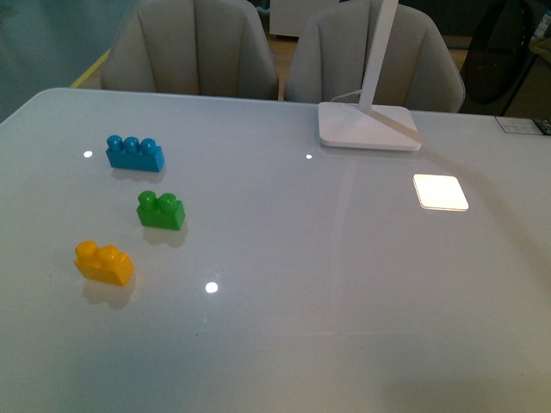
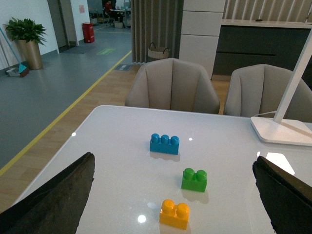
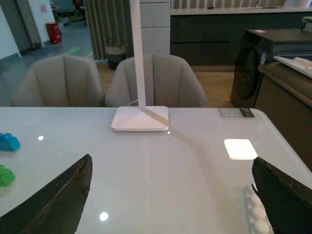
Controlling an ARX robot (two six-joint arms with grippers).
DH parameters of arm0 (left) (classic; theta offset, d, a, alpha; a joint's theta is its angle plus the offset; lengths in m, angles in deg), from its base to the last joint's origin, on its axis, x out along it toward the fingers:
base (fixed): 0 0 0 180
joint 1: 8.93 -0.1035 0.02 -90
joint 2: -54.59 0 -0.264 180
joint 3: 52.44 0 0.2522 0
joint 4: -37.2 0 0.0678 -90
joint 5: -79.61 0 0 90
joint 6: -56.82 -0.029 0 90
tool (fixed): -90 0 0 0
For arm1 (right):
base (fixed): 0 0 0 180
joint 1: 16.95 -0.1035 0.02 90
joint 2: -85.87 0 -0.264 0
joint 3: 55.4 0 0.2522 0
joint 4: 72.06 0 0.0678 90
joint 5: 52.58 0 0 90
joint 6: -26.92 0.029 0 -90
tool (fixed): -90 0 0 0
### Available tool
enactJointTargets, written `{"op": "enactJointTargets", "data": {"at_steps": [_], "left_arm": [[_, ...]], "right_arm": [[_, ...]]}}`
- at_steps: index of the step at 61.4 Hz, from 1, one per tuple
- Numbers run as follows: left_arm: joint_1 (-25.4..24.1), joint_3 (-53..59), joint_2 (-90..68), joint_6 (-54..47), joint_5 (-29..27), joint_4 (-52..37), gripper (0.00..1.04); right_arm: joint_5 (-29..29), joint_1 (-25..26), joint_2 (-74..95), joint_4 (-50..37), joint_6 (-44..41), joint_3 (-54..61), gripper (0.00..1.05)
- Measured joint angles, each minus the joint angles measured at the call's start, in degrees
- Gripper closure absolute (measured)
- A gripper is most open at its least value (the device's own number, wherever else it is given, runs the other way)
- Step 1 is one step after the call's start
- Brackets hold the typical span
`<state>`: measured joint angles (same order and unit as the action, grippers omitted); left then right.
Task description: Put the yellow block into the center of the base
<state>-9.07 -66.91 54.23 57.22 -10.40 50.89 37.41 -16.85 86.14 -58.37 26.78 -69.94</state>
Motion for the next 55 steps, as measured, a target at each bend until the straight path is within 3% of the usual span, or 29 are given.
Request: {"op": "enactJointTargets", "data": {"at_steps": [51, 55], "left_arm": [[0.0, 0.0, 0.0, 0.0, 0.0, 0.0, 0.07], [0.0, 0.0, 0.0, 0.0, 0.0, 0.0, 0.07]], "right_arm": [[0.0, 0.0, 0.0, 0.0, 0.0, 0.0, 0.09], [4.4, 1.1, 4.7, 7.1, 2.5, -2.8, 0.09]]}}
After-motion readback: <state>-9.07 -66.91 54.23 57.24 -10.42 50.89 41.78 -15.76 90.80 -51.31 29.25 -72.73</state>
